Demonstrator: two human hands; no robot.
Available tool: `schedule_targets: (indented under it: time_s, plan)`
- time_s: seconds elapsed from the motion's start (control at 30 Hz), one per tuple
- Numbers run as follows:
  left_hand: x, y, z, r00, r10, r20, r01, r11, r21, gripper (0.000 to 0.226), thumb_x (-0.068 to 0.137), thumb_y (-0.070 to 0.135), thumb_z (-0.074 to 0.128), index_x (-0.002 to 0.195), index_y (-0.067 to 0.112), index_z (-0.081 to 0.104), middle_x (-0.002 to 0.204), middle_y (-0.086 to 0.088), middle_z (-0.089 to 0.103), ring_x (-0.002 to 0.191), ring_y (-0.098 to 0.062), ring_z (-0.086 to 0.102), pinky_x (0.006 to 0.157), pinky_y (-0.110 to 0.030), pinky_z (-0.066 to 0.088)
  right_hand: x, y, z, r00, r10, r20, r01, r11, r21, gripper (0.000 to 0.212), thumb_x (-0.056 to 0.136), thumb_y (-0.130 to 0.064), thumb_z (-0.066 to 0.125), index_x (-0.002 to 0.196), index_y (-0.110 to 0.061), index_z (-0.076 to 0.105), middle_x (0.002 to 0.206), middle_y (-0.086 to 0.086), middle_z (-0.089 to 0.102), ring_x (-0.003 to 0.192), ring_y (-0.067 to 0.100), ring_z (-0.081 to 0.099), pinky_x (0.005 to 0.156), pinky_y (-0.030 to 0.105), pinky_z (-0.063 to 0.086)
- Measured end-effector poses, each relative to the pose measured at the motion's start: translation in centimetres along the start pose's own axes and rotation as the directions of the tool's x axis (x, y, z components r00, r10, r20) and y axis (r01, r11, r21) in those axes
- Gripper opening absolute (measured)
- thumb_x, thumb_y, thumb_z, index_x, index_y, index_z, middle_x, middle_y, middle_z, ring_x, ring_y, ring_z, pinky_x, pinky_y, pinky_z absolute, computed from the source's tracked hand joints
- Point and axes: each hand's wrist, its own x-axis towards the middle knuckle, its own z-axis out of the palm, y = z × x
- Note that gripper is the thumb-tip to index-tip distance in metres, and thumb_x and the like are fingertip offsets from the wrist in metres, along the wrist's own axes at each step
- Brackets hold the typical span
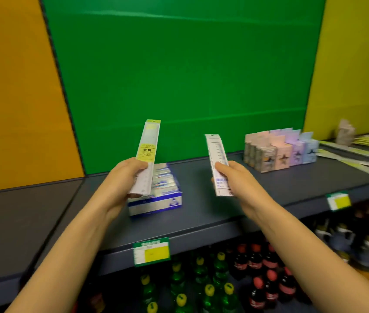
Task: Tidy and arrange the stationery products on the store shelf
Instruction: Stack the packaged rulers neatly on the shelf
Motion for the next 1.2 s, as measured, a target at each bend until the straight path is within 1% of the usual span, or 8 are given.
schedule_targets:
  time_s: [0.17, 0.37, 0.57, 0.7, 0.8, 0.9, 1.07, 1.2]
  plan:
    - [-1.0, -0.7, 9.9, 0.995, -0.014, 0.095, 0.017, 0.999, -0.034, 0.023, 0.091, 0.012, 0.04, 0.074, 0.017, 0.055, 0.064, -0.001, 0.057, 0.051, -0.012, 0.049, 0.048, -0.02, 0.032, -2.4, 1.1, -11.1, 0.983, 0.045, -0.181, -0.048, 0.999, -0.012, 0.011, 0.094, -0.018, 0.043, 0.091, -0.016, 0.054, 0.075, -0.001, 0.056, 0.064, 0.011, 0.052, 0.054, 0.02, 0.041]
    - [-3.8, -1.6, 22.7, 0.971, -0.004, 0.238, 0.023, 0.997, -0.08, 0.028, 0.093, 0.01, 0.036, 0.078, 0.02, 0.058, 0.077, -0.001, 0.058, 0.064, -0.013, 0.049, 0.056, -0.026, 0.033, -5.7, 2.7, -25.3, 0.942, 0.126, -0.31, -0.158, 0.984, -0.081, 0.014, 0.094, -0.02, 0.04, 0.09, -0.013, 0.051, 0.072, 0.004, 0.049, 0.06, 0.017, 0.046, 0.056, 0.03, 0.032]
    - [-5.7, -2.2, 33.7, 0.929, -0.057, 0.366, 0.107, 0.987, -0.118, 0.024, 0.092, 0.01, 0.038, 0.08, 0.017, 0.057, 0.068, -0.003, 0.057, 0.041, -0.005, 0.054, 0.04, -0.015, 0.038, -8.3, 4.3, -35.8, 0.923, 0.111, -0.368, -0.185, 0.967, -0.173, 0.021, 0.094, -0.017, 0.041, 0.074, -0.015, 0.046, 0.068, 0.001, 0.046, 0.057, 0.014, 0.046, 0.05, 0.025, 0.034]
    - [-5.4, -2.5, 40.1, 0.865, 0.023, 0.502, -0.001, 0.999, -0.044, 0.021, 0.093, 0.01, 0.038, 0.084, 0.015, 0.057, 0.073, -0.008, 0.055, 0.055, -0.016, 0.049, 0.051, -0.026, 0.03, -8.7, 4.5, -41.2, 0.915, 0.102, -0.391, -0.189, 0.963, -0.192, 0.021, 0.095, -0.019, 0.043, 0.075, -0.015, 0.048, 0.067, 0.002, 0.049, 0.057, 0.015, 0.048, 0.051, 0.024, 0.036]
    - [-4.7, -2.4, 44.6, 0.824, 0.061, 0.564, -0.041, 0.998, -0.048, 0.021, 0.094, 0.009, 0.039, 0.085, 0.012, 0.057, 0.056, -0.002, 0.051, 0.037, -0.007, 0.039, 0.033, -0.015, 0.025, -8.2, 4.8, -44.9, 0.907, 0.107, -0.408, -0.191, 0.967, -0.17, 0.018, 0.096, -0.02, 0.043, 0.081, -0.015, 0.052, 0.069, 0.002, 0.053, 0.057, 0.013, 0.05, 0.047, 0.02, 0.04]
    - [-3.4, -2.6, 48.9, 0.788, 0.085, 0.61, -0.062, 0.996, -0.058, 0.019, 0.095, 0.011, 0.04, 0.088, 0.011, 0.058, 0.054, -0.002, 0.05, 0.033, -0.006, 0.032, 0.031, -0.014, 0.023, -6.9, 5.4, -48.6, 0.903, 0.115, -0.413, -0.202, 0.964, -0.173, 0.016, 0.096, -0.022, 0.043, 0.091, -0.013, 0.055, 0.076, 0.003, 0.057, 0.061, 0.014, 0.053, 0.049, 0.019, 0.042]
    - [0.2, -2.6, 55.9, 0.779, 0.14, 0.612, -0.111, 0.99, -0.085, 0.018, 0.096, 0.016, 0.043, 0.097, 0.01, 0.06, 0.063, -0.01, 0.05, 0.031, -0.005, 0.028, 0.034, -0.014, 0.023, -2.5, 6.2, -54.7, 0.9, 0.092, -0.425, -0.203, 0.953, -0.223, 0.015, 0.095, -0.022, 0.045, 0.09, -0.01, 0.053, 0.073, 0.003, 0.056, 0.057, 0.012, 0.051, 0.04, 0.01, 0.038]
    - [3.7, -1.6, 60.7, 0.775, 0.176, 0.607, -0.155, 0.984, -0.087, 0.02, 0.096, 0.017, 0.044, 0.1, 0.004, 0.058, 0.044, 0.003, 0.051, 0.029, -0.004, 0.026, 0.038, -0.015, 0.021, 1.9, 5.8, -59.3, 0.911, 0.08, -0.404, -0.199, 0.944, -0.262, 0.016, 0.094, -0.023, 0.046, 0.092, -0.01, 0.056, 0.072, 0.002, 0.057, 0.056, 0.011, 0.052, 0.048, 0.016, 0.039]
